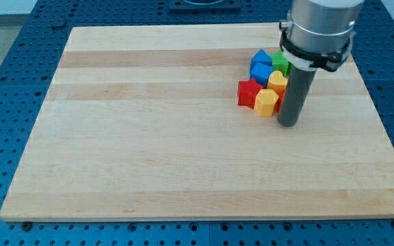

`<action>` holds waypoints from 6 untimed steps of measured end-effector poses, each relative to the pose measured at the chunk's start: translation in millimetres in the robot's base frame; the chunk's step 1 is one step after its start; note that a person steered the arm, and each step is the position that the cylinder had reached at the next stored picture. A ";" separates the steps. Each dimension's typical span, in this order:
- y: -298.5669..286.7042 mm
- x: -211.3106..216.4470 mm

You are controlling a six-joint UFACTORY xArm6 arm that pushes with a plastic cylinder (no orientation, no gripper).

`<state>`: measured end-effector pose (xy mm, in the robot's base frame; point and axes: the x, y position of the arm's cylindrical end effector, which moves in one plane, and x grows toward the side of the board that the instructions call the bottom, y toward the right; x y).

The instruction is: Move your arm towards the yellow hexagon

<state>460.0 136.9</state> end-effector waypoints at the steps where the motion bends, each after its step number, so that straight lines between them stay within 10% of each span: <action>1: 0.0 -10.8; 6: -37.3 28.4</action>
